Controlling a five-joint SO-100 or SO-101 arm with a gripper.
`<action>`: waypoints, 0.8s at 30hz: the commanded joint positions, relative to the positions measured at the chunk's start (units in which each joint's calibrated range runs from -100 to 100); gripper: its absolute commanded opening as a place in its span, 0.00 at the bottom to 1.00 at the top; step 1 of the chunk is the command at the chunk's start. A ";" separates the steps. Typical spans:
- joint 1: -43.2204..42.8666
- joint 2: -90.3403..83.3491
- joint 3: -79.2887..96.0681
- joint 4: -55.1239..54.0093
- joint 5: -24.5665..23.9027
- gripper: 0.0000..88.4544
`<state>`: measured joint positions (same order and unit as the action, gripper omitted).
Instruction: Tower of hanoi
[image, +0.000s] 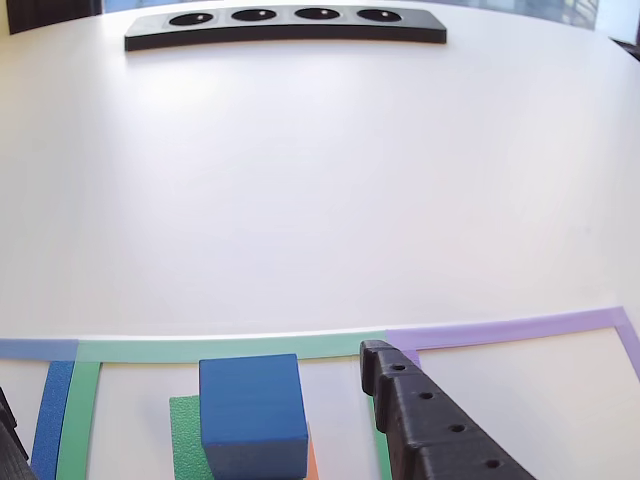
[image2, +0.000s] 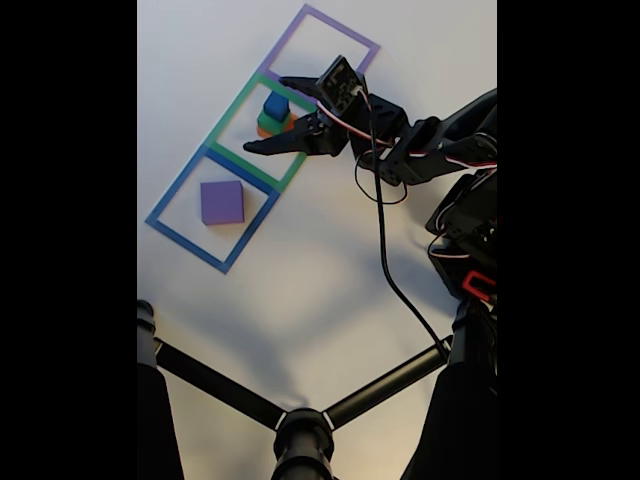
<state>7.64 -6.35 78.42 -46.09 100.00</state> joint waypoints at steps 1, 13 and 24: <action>-1.20 -0.06 -0.32 -1.46 0.00 0.47; -2.03 1.22 -0.04 -2.27 0.00 0.37; -2.19 1.38 0.59 -2.27 0.00 0.26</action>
<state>5.64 -4.25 78.76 -46.81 100.00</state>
